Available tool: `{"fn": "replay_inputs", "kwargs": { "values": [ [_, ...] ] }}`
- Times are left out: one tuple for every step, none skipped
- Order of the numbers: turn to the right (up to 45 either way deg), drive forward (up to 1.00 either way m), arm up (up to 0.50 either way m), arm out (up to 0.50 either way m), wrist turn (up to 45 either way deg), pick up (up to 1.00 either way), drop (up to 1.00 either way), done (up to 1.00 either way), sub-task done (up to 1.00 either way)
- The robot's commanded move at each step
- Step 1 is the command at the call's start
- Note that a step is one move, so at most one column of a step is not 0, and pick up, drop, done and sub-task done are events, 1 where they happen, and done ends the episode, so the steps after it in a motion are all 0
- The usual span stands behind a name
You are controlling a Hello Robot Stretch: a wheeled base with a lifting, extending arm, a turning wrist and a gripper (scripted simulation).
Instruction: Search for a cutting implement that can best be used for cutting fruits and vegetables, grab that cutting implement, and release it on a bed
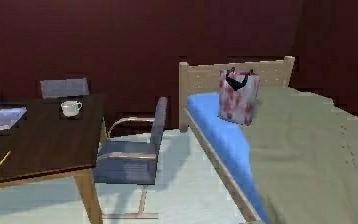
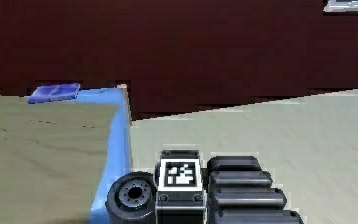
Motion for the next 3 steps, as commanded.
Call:
{"fn": "replay_inputs", "kwargs": {
  "values": [
    [0.0, 0.60, 0.00, 0.00, 0.0, 0.00, 0.00, 0.00, 0.00],
    [45.0, 0.00, 0.00, 0.00, 0.0, 0.00, 0.00, 0.00, 0.00],
    [45.0, 0.00, 0.00, 0.00, 0.0, 0.00, 0.00, 0.00, 0.00]
  ]
}}
